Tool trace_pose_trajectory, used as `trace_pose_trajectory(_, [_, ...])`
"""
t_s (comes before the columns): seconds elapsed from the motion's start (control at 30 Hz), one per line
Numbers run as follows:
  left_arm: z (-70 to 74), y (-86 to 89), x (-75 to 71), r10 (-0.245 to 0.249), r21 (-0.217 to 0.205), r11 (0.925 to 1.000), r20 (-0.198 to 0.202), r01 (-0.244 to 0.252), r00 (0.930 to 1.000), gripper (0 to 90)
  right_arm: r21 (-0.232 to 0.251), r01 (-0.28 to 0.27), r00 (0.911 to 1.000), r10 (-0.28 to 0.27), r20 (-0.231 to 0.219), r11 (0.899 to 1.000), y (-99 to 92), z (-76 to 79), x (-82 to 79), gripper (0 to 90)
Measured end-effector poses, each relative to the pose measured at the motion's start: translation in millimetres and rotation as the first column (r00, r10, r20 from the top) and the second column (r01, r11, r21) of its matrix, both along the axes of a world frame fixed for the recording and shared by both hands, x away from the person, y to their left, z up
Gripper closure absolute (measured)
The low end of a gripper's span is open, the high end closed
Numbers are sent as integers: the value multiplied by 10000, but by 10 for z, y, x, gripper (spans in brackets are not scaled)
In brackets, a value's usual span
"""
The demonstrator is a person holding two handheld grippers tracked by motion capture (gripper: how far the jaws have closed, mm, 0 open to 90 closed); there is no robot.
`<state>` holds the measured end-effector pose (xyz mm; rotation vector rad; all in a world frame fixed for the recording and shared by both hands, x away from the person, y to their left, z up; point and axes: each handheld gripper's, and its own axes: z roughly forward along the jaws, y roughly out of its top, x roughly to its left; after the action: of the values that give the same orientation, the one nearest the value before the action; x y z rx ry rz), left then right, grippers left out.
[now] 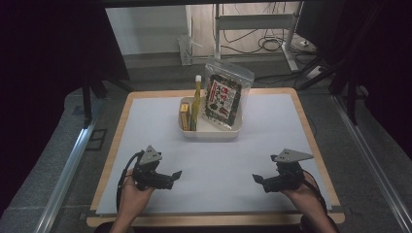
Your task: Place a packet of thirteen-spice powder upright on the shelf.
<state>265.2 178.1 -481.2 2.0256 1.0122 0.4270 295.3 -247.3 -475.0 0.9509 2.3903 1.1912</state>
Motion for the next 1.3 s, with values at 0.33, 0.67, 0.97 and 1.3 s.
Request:
trace_pose_trajectory(0.33, [-9, 212, -215, 469, -85, 9989, 144, -468, 9988, 10, 54, 256, 9997, -256, 42, 9997, -122, 25, -103, 14])
trace_pose_trajectory(0.67, [-119, 443, -416, 1141, -384, 9928, 130, -1135, 9934, 10, -15, 569, 9983, -569, 101, 9984, -291, -31, -188, 15])
trace_pose_trajectory(0.97, [-266, 496, -450, 1335, -223, 9908, 44, -1334, 9910, 10, -175, 837, 9959, -830, 359, 9963, -405, -156, -208, 15])
trace_pose_trajectory(1.3, [-404, 449, -426, 1272, 69, 9919, -152, -1271, 9918, 9, -389, 815, 9953, -792, 557, 9959, -451, -256, -206, 17])
